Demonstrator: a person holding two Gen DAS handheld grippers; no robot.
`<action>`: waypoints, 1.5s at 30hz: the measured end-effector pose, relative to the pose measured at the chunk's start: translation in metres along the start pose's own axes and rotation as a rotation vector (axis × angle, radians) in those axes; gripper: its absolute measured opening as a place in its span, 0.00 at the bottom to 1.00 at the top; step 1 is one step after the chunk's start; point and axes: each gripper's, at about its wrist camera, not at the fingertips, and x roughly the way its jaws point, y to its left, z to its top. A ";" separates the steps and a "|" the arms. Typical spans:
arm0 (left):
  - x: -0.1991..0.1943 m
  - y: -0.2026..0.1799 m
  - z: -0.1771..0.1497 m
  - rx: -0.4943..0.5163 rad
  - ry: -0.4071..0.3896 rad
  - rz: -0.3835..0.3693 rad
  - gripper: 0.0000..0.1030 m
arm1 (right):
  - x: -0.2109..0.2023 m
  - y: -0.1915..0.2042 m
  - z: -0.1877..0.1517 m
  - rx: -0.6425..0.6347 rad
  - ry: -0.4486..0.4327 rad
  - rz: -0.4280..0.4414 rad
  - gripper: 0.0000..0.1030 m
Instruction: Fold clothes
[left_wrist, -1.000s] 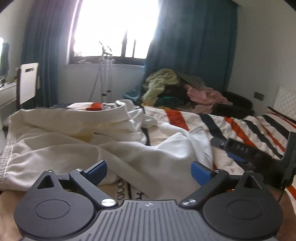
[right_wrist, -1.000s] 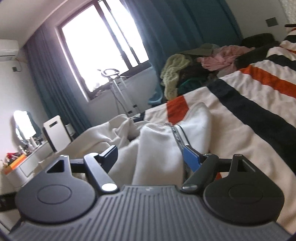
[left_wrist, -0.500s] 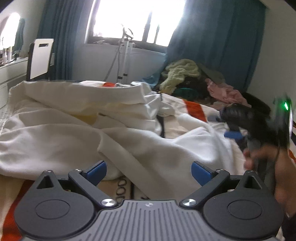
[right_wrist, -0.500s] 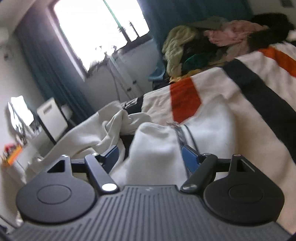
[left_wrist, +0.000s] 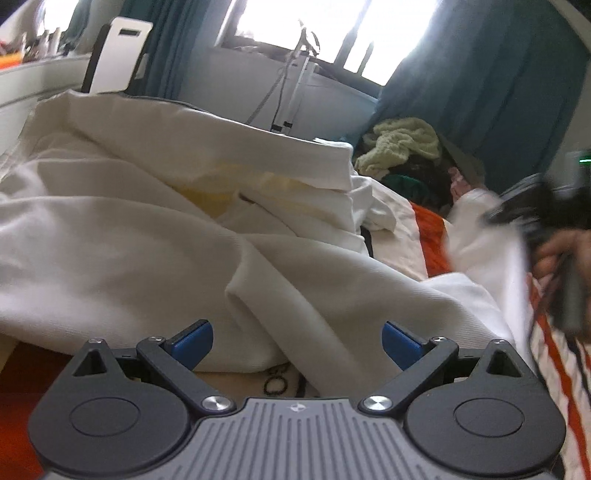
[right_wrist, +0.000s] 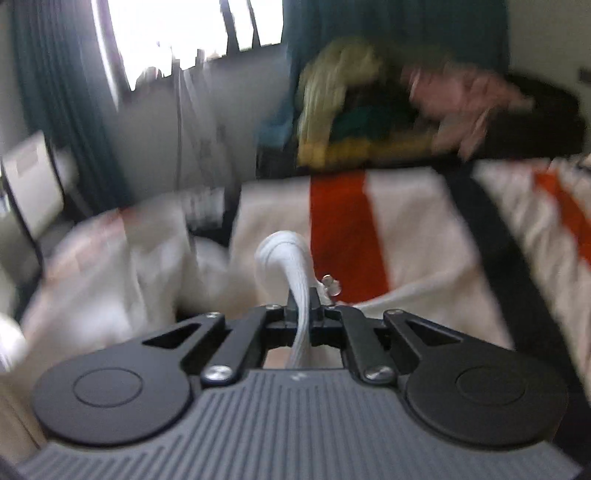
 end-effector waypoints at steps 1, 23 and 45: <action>-0.002 0.000 0.001 -0.005 -0.005 -0.008 0.96 | -0.019 -0.007 0.012 0.022 -0.069 0.005 0.05; -0.060 0.001 -0.004 -0.047 0.050 -0.137 0.96 | -0.183 -0.287 -0.205 0.852 0.045 -0.281 0.26; -0.069 0.175 0.028 -0.675 0.288 0.073 0.86 | -0.182 -0.325 -0.245 1.355 -0.074 0.071 0.71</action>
